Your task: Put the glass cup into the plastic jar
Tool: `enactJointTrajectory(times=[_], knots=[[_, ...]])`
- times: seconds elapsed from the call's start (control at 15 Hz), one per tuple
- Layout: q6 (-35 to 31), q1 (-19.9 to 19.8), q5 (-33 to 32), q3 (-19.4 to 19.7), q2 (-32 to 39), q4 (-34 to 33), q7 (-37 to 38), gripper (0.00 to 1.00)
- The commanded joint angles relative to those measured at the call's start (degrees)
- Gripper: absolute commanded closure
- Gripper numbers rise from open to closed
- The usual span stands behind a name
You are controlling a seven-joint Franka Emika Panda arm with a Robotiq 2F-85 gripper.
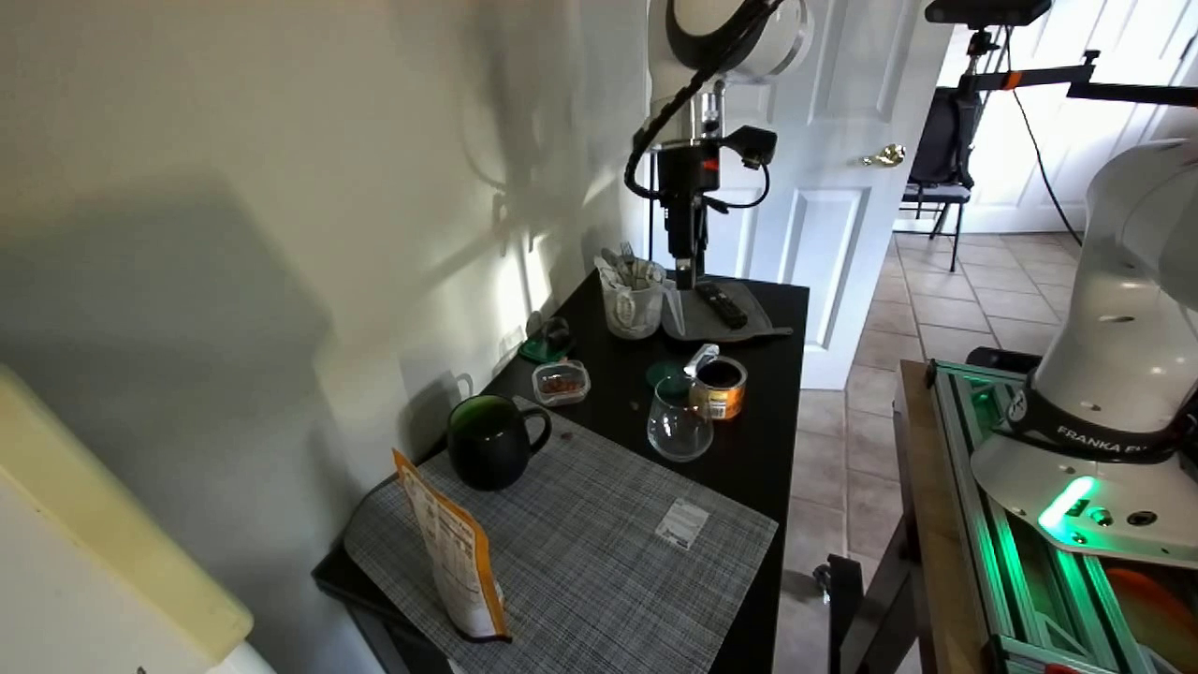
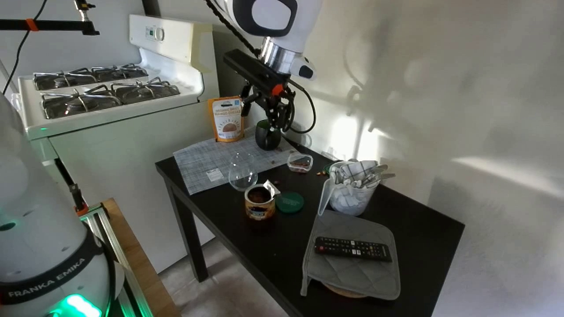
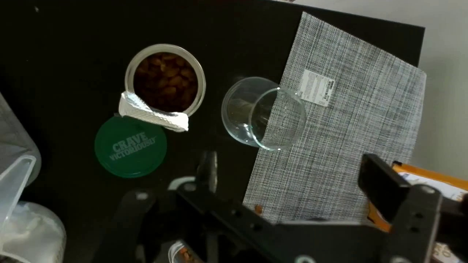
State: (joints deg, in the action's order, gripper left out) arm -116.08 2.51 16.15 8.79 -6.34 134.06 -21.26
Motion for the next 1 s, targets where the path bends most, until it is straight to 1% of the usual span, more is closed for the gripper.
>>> enactJointTrajectory(times=[0.0, 0.13, 0.2, 0.27, 0.4, 0.6, 0.8, 0.93], knots=[[-6.28, -2.46, 3.57, -1.34, 2.18, 2.63, 1.84, 0.0], [-12.1, -3.15, 8.3, -1.48, -1.64, 6.57, 0.54, 0.0], [-14.28, -3.18, 9.47, -1.74, -3.61, 8.11, -0.19, 0.0], [-10.76, -3.39, 6.5, -1.75, 2.15, 3.34, 0.28, 0.0], [-12.74, -3.26, 7.88, -1.66, -0.19, 5.08, 0.17, 0.0], [-12.79, -3.06, 8.11, -1.5, -2.31, 6.17, 0.17, 0.0], [-13.71, -2.75, 7.53, -2.0, -1.2, 6.18, 0.65, 0.0], [-13.68, -2.76, 6.13, -2.62, -1.08, 7.41, 1.35, 0.0]])
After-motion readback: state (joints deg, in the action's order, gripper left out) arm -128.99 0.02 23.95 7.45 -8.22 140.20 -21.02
